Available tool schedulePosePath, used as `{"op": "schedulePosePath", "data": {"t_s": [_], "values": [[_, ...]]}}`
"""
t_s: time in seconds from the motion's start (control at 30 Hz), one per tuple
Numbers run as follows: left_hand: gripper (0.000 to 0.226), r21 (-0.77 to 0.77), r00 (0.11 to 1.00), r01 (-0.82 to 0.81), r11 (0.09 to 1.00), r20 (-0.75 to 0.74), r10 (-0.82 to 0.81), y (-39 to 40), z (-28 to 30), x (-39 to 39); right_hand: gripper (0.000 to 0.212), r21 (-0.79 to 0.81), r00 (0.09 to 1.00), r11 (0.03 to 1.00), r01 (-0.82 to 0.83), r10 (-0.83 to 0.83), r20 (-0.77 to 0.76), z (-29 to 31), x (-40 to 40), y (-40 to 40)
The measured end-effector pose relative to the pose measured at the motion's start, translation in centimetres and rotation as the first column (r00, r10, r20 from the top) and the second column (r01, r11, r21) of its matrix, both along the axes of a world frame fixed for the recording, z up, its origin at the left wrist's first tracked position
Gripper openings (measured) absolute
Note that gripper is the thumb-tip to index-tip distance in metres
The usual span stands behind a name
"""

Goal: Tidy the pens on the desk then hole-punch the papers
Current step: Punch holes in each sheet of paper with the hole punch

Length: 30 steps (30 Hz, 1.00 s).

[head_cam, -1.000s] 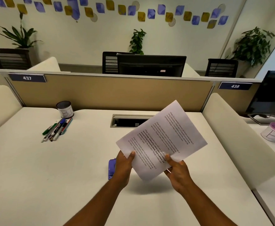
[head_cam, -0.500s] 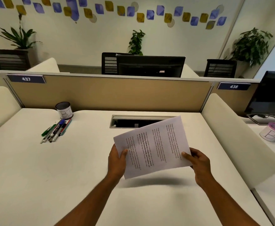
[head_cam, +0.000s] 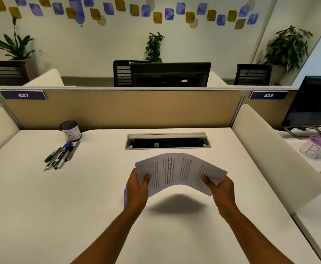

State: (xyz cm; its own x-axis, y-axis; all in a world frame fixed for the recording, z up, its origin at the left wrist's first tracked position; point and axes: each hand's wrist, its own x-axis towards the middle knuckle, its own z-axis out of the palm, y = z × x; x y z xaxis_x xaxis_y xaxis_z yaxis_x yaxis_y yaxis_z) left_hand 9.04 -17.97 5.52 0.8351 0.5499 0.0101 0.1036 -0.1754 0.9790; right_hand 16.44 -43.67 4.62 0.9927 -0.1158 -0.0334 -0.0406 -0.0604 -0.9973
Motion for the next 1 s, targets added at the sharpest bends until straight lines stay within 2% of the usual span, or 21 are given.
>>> {"op": "schedulePosePath", "data": {"t_s": [0.13,0.33,0.5,0.67,0.8,0.93,1.0], "values": [[0.028,-0.024,0.999,0.019,1.0,-0.033,-0.02,-0.2,-0.2,-0.6,0.04,0.014,0.999,1.0,0.0,0.0,-0.045,-1.1,-0.8,-0.1],[0.026,0.006,0.995,0.027,1.0,-0.093,-0.026,-1.3,-0.2,-0.6,0.023,0.015,0.997,1.0,0.014,-0.012,-0.078,-1.4,-1.4,0.4],[0.028,0.019,0.994,0.031,0.999,-0.108,-0.029,-1.7,-0.6,-0.9,0.035,0.014,0.999,0.999,0.035,-0.034,-0.039,-1.4,-1.5,0.4],[0.034,-0.03,0.971,0.054,0.998,-0.23,-0.06,-1.6,-1.6,-1.2,0.014,-0.04,0.99,0.998,0.053,-0.058,-0.128,-2.7,-1.3,0.4],[0.041,-0.006,0.981,-0.067,0.998,-0.184,0.065,-1.4,-1.0,-1.1,0.008,0.034,0.984,0.997,0.072,-0.066,-0.166,-2.5,-0.6,0.1],[0.076,-0.128,0.95,-0.145,0.981,-0.295,0.102,-1.6,-0.5,-0.4,0.019,0.213,0.977,0.976,0.052,-0.006,-0.215,-1.6,-0.5,0.8],[0.082,-0.362,0.947,-0.197,0.911,-0.312,0.08,-2.0,0.0,0.3,0.022,0.292,0.971,0.956,0.034,0.038,-0.237,-1.1,-0.8,1.5]]}}
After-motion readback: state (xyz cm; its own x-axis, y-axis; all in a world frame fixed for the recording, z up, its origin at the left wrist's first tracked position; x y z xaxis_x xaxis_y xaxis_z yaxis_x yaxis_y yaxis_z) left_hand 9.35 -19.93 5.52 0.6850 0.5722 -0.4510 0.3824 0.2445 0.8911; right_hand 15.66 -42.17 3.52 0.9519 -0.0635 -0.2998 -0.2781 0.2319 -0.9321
